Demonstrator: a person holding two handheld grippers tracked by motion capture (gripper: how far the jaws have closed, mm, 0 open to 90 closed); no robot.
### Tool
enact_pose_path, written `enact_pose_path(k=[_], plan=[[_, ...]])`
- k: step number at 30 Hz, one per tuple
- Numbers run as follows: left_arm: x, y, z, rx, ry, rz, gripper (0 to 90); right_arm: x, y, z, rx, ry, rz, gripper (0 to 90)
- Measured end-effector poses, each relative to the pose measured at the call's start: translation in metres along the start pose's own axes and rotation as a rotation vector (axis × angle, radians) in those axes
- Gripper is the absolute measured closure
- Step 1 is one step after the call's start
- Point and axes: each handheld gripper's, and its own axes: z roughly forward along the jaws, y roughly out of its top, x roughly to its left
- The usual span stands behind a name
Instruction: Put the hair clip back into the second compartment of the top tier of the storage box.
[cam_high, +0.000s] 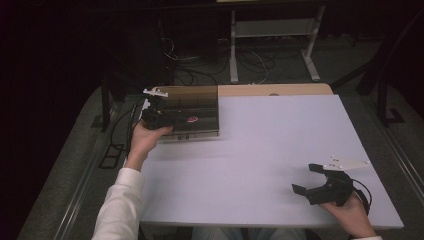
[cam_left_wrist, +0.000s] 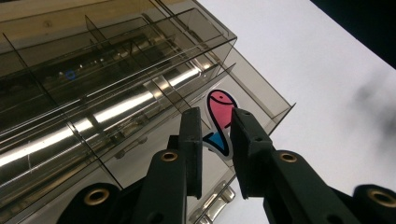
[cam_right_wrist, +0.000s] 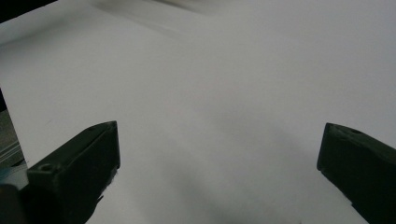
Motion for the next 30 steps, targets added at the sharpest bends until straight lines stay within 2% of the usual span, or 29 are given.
enact_pose_path(k=[7, 19, 30], plan=[[0.002, -0.004, 0.002, 0.011, 0.007, -0.005, 73.7, 0.0, 0.0, 0.0, 0.001, 0.001, -0.001, 0.0], [0.012, -0.015, 0.004, 0.023, 0.021, -0.04, 73.7, 0.0, 0.0, 0.001, 0.005, 0.0, 0.0, 0.0], [0.017, -0.019, 0.007, 0.037, 0.037, -0.048, 73.6, 0.001, 0.0, 0.001, 0.006, 0.001, 0.001, 0.0]])
